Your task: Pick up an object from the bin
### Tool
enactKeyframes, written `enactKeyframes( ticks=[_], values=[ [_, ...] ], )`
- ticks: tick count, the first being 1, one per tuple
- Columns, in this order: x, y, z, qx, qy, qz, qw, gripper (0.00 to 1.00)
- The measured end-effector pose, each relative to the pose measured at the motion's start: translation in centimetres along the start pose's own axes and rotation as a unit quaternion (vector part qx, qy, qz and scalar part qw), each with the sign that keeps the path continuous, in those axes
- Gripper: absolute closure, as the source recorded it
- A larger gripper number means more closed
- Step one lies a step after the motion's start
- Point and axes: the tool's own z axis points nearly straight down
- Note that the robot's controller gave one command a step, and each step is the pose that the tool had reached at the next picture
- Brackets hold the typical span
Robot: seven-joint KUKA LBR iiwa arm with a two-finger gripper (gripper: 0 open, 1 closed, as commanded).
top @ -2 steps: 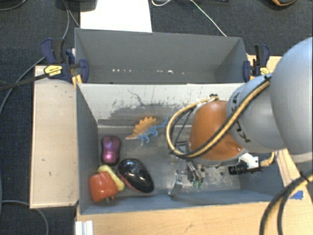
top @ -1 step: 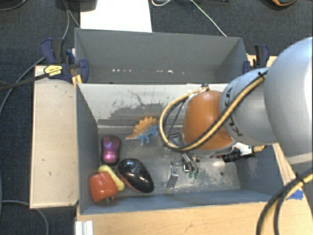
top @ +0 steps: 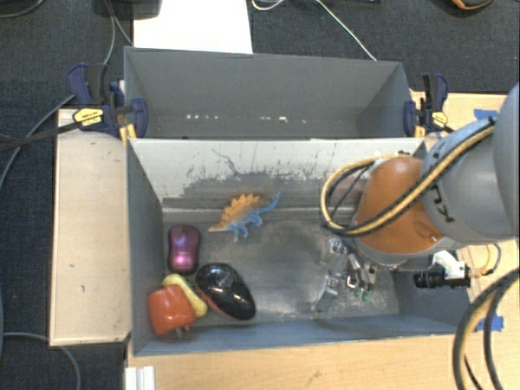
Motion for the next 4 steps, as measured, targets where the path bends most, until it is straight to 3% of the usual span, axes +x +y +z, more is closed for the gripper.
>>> enactKeyframes(
  ticks=[1, 2, 3, 4],
  values=[
    [-1.0, 4.4, -11.8, -0.001, -0.0009, -0.116, 0.9932, 0.00],
    [-4.1, -3.0, -19.9, -0.001, -0.0017, 0.088, 0.9961, 0.00],
    [-8.8, -3.3, -11.4, -0.002, -0.0038, -0.051, 0.9987, 0.00],
    [-7.3, -9.0, -7.5, -0.001, -0.0024, -0.035, 0.9994, 0.00]
  ],
)
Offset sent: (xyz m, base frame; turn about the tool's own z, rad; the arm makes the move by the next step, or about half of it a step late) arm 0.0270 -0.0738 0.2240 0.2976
